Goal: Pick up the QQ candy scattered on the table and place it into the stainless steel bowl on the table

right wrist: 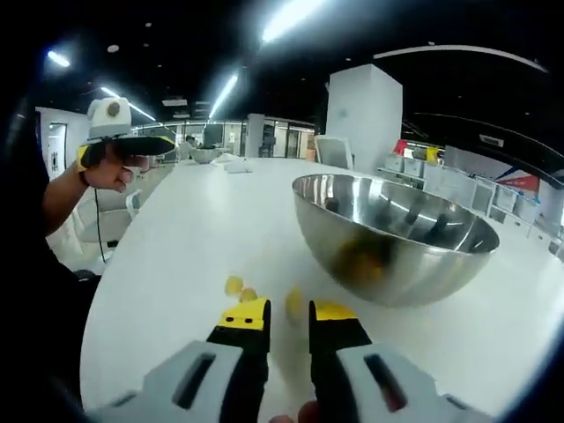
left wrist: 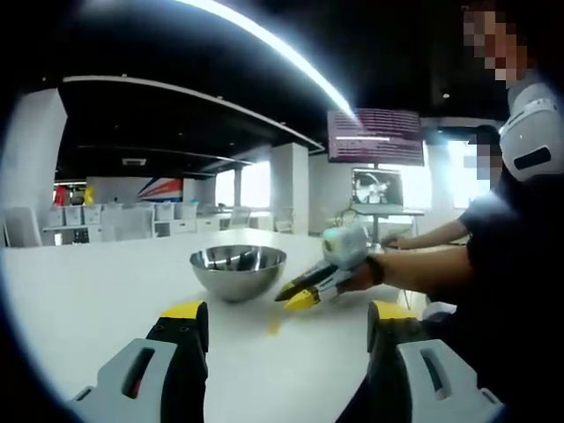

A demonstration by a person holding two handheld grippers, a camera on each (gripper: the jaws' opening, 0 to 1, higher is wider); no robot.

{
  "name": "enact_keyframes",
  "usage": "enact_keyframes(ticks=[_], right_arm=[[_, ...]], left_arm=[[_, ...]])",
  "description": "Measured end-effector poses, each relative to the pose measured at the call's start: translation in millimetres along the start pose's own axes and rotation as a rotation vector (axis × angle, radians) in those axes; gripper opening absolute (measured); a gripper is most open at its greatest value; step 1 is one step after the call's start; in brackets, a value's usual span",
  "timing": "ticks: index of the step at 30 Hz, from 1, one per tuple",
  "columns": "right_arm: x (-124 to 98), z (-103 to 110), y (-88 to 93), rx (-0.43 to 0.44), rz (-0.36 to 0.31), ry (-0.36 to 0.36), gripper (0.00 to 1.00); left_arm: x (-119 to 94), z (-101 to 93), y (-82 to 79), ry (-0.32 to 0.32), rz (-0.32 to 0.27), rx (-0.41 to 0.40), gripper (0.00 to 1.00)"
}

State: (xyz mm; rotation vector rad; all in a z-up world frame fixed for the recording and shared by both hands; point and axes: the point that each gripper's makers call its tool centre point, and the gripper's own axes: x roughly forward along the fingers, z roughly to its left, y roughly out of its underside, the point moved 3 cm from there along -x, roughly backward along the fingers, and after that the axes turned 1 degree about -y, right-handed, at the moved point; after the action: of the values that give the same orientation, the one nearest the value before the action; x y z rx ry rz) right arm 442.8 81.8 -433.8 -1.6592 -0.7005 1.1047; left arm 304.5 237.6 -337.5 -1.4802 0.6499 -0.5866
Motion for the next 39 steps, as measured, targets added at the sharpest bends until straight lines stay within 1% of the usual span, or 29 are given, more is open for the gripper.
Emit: enact_keyframes(ticks=[3, 5, 19, 27, 36, 39], right_arm=[[5, -2, -0.5, 0.000, 0.000, 0.001, 0.17], [8, -4, 1.5, -0.007, 0.012, 0.006, 0.16], [14, -4, 4.6, -0.003, 0.026, -0.003, 0.12], [15, -4, 7.1, -0.005, 0.039, -0.004, 0.11], [15, -5, 6.5, 0.011, 0.032, -0.003, 0.08], [12, -5, 4.7, 0.013, 0.029, -0.002, 0.08]], left_arm=[[0, 1.1, 0.2, -0.003, 0.000, -0.001, 0.74], [0, 1.4, 0.4, -0.003, 0.000, -0.002, 0.74], [-2, 3.5, 1.8, -0.008, 0.002, -0.002, 0.74], [-3, 5.0, 0.7, -0.011, 0.002, 0.000, 0.74], [-1, 4.2, -0.1, -0.009, 0.005, 0.002, 0.74], [-1, 4.0, -0.9, -0.009, 0.004, 0.003, 0.74]])
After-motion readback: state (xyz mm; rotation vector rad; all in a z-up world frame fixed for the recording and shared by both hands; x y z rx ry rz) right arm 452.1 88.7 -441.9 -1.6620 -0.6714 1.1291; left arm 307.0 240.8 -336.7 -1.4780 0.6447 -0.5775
